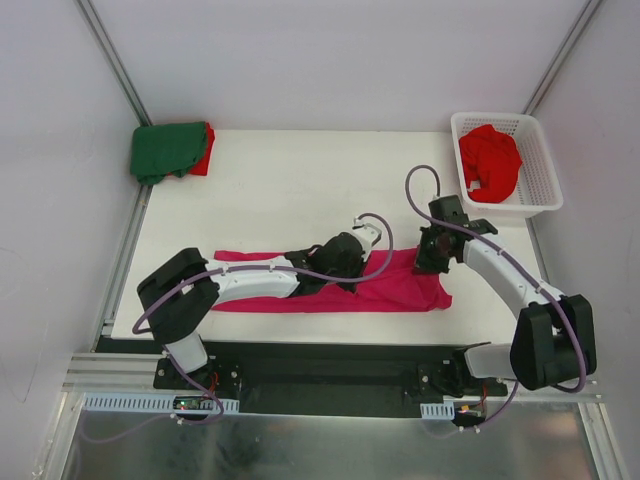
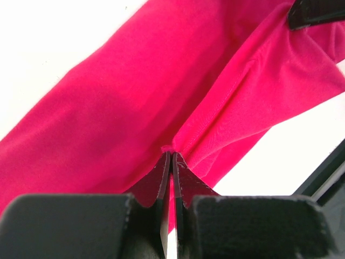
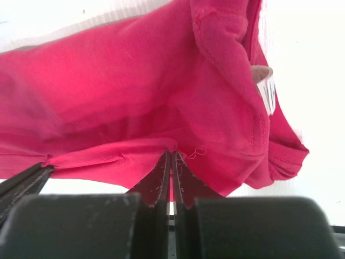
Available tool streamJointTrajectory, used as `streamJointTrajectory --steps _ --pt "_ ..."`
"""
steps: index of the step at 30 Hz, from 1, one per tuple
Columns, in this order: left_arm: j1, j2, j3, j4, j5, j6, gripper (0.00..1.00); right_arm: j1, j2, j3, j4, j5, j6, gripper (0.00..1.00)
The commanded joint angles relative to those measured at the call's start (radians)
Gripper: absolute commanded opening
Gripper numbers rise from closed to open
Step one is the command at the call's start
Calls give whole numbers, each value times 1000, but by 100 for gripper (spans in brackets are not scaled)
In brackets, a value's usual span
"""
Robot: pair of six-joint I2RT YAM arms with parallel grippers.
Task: Fold and stack the t-shirts
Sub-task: Fold the other side of the tshirt into a rectangle
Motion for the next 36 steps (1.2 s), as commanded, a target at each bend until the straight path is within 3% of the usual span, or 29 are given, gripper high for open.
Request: streamJointTrajectory --steps 1,36 --pt "11 25 16 -26 -21 -18 0 1 32 68 39 48 -26 1" --pt "30 116 59 -28 -81 11 0 9 211 182 58 121 -50 1"
